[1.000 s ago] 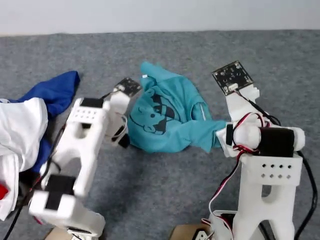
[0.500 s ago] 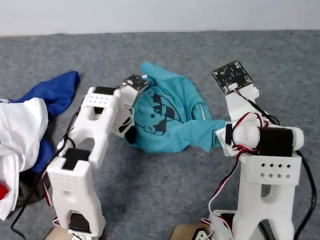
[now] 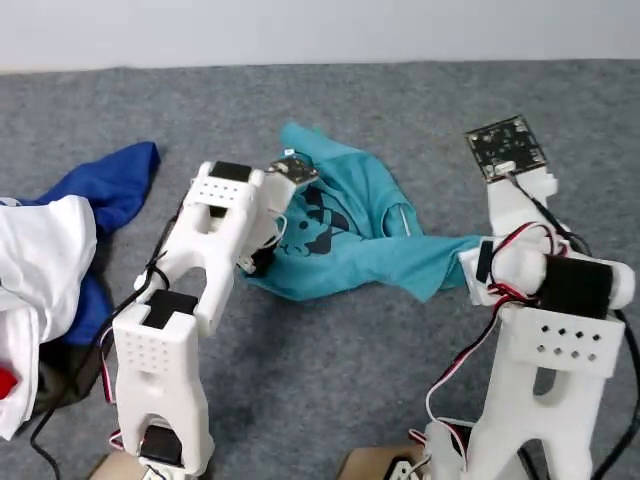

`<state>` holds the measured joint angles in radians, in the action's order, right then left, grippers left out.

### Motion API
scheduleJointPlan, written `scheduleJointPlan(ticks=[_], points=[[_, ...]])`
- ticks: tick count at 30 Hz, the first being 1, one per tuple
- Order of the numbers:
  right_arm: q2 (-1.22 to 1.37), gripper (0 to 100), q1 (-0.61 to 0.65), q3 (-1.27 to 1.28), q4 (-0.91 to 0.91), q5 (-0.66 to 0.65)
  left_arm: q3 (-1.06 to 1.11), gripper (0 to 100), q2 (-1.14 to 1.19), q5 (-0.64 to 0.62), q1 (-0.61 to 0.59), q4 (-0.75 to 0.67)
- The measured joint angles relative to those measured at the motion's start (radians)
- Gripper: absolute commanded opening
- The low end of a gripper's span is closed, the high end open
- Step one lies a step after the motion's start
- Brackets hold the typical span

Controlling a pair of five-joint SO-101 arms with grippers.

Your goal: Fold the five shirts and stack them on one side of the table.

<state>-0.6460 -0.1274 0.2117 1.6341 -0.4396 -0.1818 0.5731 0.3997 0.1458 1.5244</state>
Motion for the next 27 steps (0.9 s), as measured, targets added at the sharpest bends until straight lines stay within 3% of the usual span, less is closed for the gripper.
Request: scheduleJointPlan(ticks=[6, 12, 22, 27], points=[[0.0, 0.9, -0.043, -0.098, 0.0, 0.0, -0.252, 0, -0.066, -0.077, -0.043, 0.178], [0.0, 0.9, -0.092, -0.272, 0.0, 0.0, -0.416, 0, -0.368, -0.186, -0.068, 0.199], [-0.009, 0.9, -0.117, -0.344, -0.064, 0.0, -0.4, 0, -0.845, -0.201, -0.086, 0.209], [-0.009, 0.9, -0.117, -0.344, -0.068, 0.0, -0.264, 0, -1.034, -0.201, -0.089, 0.21]])
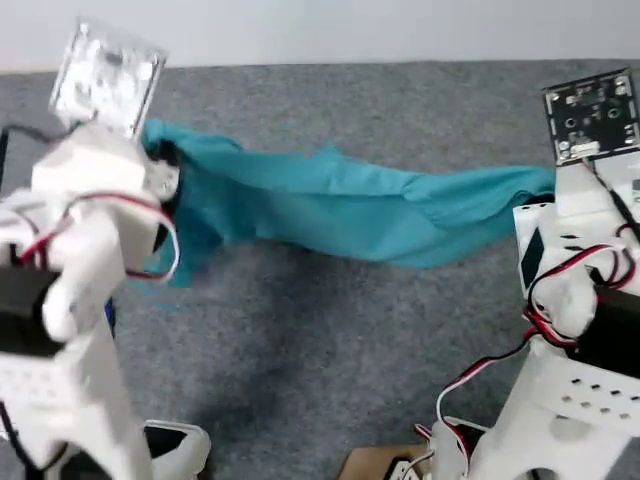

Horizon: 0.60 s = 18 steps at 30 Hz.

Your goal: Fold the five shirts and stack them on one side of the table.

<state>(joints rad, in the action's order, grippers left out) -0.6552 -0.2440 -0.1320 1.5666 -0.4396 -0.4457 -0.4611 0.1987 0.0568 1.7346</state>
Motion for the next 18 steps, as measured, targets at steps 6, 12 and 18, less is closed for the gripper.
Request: scheduleJointPlan(ticks=[6, 12, 18], points=[[0.044, 0.9, 0.0, 0.0, 0.0, 0.0, 0.359, 0, -0.17, 0.032, 0.0, 0.0], [0.144, 0.9, 0.002, 0.012, 0.0, 0.0, 0.769, 6, -0.242, 0.098, 0.0, -0.002], [0.207, 0.9, 0.048, 0.02, 0.0, 0.0, 1.007, 24, -0.242, 0.129, -0.055, -0.041]])
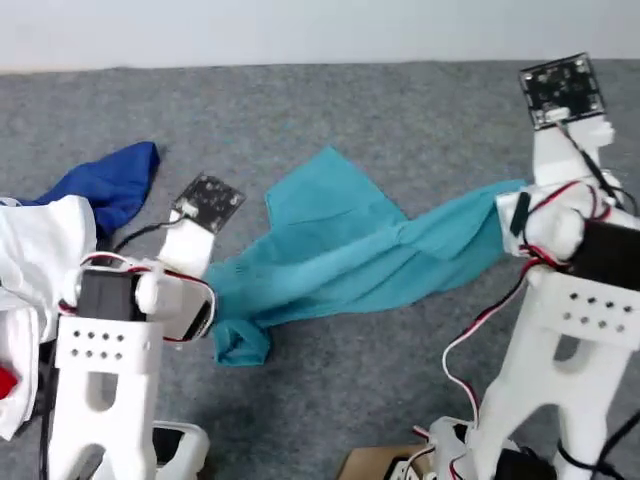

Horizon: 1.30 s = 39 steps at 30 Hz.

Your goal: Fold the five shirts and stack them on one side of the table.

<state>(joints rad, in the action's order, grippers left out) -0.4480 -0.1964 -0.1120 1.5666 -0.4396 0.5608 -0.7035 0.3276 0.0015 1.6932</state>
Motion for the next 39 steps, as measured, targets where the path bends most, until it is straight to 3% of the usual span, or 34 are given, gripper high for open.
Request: scheduleJointPlan(ticks=[4, 10, 16, 23, 29, 39], points=[[0.021, 0.9, 0.037, 0.0, 0.0, 0.0, 0.0, 25, 0.0, 0.025, -0.101, -0.032], [0.052, 0.9, 0.048, 0.0, 0.0, 0.0, 0.0, 25, 0.0, 0.103, -0.112, -0.035], [0.112, 0.9, 0.048, 0.0, 0.0, 0.0, 0.009, 25, 0.0, 0.083, 0.115, -0.028], [0.129, 0.9, 0.048, 0.0, 0.0, 0.0, 0.152, 25, 0.127, -0.028, 0.371, -0.206], [0.129, 0.9, 0.048, 0.0, 0.0, 0.0, 0.123, 25, 0.385, -0.044, 0.433, -0.35], [0.129, 0.9, 0.048, 0.0, 0.0, 0.0, -0.003, 25, 0.658, -0.052, 0.443, -0.368]])
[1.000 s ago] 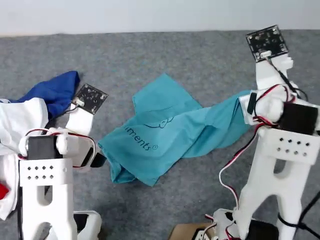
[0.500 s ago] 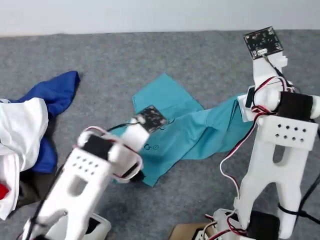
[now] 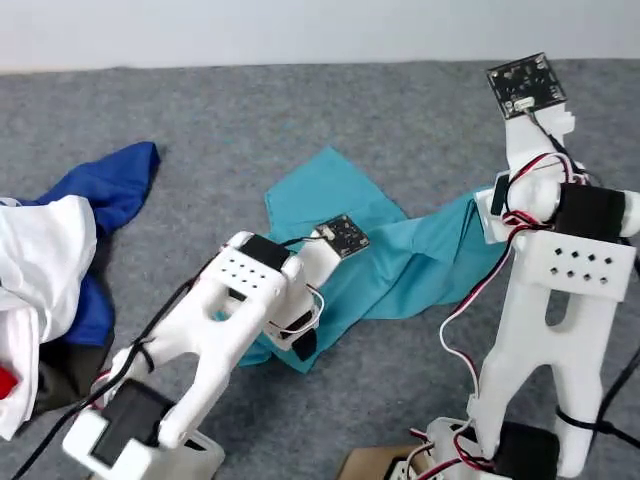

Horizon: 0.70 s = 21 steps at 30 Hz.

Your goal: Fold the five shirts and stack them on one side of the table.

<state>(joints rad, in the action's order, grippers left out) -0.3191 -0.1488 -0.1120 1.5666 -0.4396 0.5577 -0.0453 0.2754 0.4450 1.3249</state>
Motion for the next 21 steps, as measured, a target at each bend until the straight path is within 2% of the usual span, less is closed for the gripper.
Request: scheduleJointPlan(ticks=[7, 12, 21], points=[[0.0, 0.9, 0.0, 0.0, 0.0, 0.0, 0.0, 25, 0.014, 0.0, -0.005, -0.037], [0.0, 0.9, 0.0, 0.0, 0.0, 0.0, 0.0, 25, 0.014, 0.0, -0.066, -0.072], [0.0, 0.9, 0.0, 0.0, 0.0, 0.0, 0.0, 16, 0.127, 0.014, -0.104, -0.072]])
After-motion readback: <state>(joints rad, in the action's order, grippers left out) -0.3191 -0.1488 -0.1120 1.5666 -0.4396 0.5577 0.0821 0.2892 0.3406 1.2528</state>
